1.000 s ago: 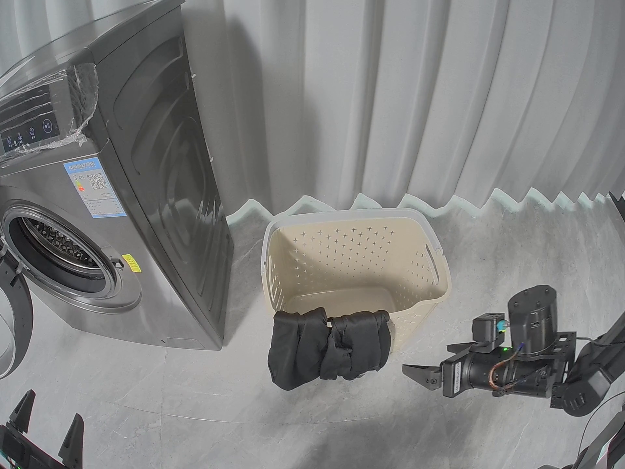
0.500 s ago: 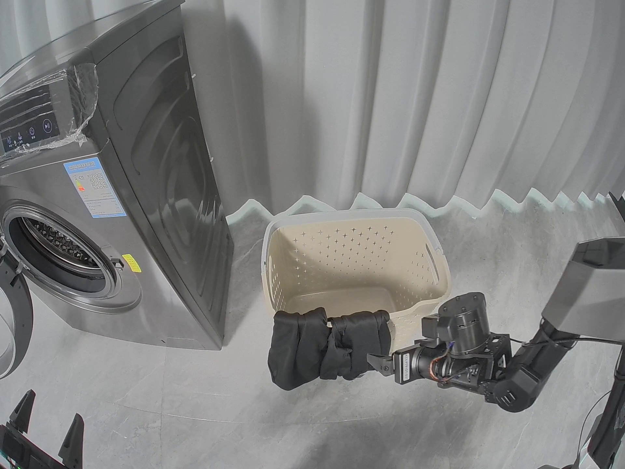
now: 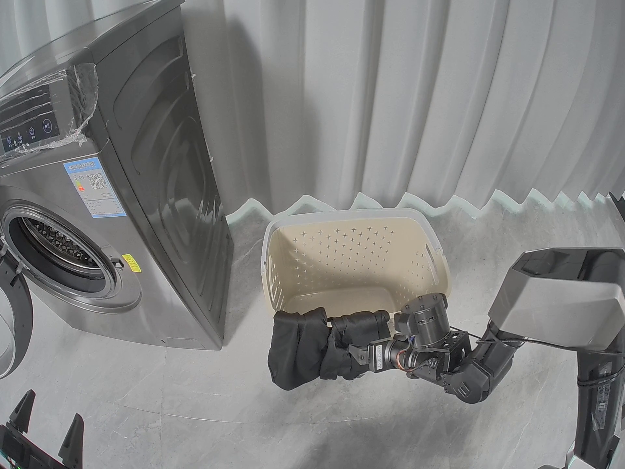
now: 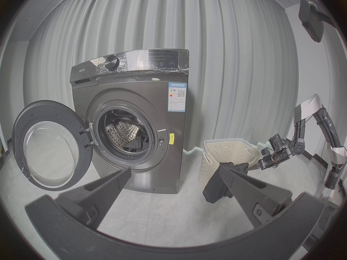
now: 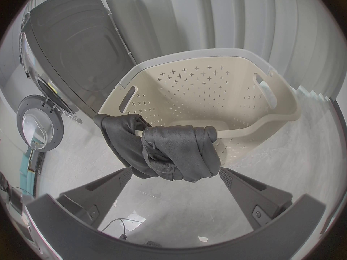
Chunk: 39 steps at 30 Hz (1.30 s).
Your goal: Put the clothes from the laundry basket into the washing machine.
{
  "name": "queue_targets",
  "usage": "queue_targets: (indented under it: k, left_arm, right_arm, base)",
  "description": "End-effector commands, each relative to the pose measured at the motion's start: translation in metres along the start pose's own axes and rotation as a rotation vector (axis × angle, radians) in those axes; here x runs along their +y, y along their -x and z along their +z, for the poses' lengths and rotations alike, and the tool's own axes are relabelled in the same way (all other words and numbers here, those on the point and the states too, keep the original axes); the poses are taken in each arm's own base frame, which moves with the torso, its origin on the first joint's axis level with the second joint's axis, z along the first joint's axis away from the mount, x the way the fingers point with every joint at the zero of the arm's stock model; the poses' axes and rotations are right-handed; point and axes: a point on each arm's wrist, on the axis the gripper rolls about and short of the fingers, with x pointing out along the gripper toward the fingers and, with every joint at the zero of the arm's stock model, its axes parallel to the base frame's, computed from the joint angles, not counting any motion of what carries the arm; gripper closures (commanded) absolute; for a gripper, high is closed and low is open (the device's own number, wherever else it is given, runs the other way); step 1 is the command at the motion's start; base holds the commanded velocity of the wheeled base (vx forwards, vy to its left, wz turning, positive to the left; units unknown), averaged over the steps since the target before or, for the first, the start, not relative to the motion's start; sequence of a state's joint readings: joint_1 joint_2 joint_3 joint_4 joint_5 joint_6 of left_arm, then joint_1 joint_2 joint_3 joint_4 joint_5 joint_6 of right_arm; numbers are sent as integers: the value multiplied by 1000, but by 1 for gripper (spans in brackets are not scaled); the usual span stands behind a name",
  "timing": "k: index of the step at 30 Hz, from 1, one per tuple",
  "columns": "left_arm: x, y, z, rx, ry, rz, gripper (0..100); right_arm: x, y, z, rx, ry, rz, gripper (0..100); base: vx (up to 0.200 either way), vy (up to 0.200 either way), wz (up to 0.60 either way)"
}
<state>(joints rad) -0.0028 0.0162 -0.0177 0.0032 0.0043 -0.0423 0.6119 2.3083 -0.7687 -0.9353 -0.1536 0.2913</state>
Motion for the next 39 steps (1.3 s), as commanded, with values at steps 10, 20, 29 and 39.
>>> queue_targets:
  k: [10,20,29,39]
  left_arm:
    - [0,0,-5,0,2,2,0]
    - [0,0,-5,0,2,3,0]
    - [0,0,-5,-2,4,3,0]
    - [0,0,-5,0,4,3,0]
  right_arm:
    - [-5,-39,-1,4,-13,-26,0]
    - [-2,-61,2,-34,-19,-42,0]
    - [-1,-65,6,-56,-22,-49,100]
    - [0,-65,8,-71,-24,-47,100]
  base:
    - [0,0,0]
    - [0,0,0]
    - [0,0,0]
    - [0,0,0]
